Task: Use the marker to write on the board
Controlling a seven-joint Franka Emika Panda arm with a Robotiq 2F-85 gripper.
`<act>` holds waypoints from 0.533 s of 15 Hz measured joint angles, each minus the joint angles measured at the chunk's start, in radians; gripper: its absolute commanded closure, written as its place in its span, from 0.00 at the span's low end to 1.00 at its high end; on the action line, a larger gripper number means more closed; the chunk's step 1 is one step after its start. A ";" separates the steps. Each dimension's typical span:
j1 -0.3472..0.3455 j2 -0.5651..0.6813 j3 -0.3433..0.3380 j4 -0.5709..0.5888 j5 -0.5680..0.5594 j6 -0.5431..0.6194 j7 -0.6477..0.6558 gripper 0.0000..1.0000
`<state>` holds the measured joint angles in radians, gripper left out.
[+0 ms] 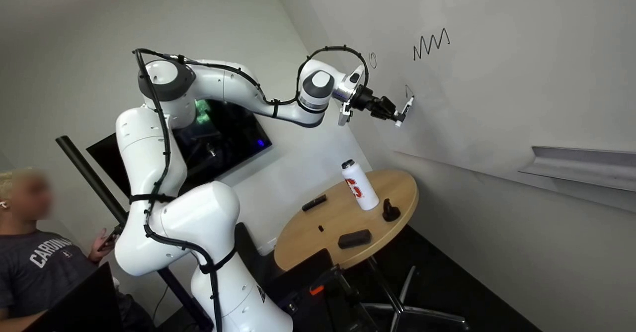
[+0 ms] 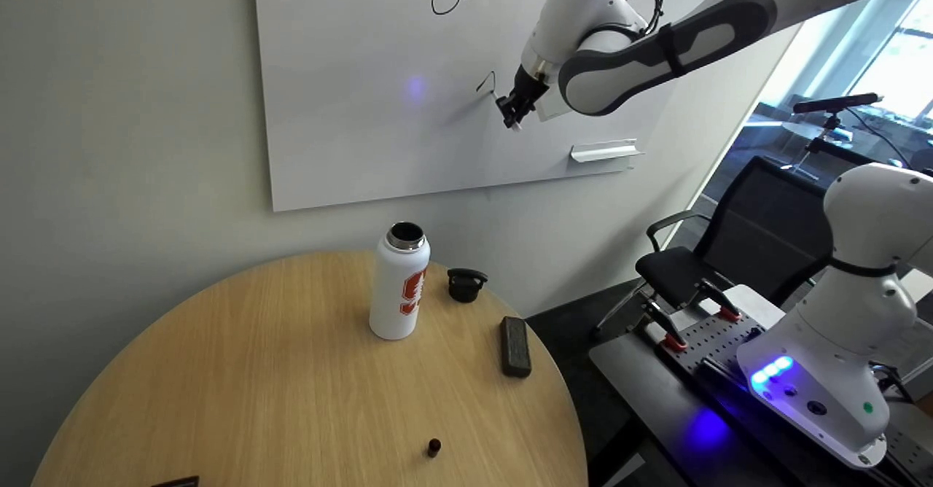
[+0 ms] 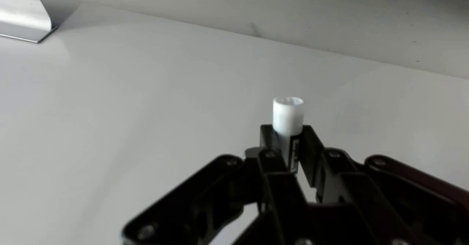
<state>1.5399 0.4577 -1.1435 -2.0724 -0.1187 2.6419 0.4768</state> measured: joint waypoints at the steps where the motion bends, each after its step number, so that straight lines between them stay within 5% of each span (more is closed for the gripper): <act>1: -0.006 -0.004 0.010 0.003 -0.012 0.000 0.000 0.95; 8: -0.018 -0.072 0.035 0.022 -0.115 -0.021 0.004 0.95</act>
<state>1.5217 0.3859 -1.1089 -2.0507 -0.2339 2.6207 0.4804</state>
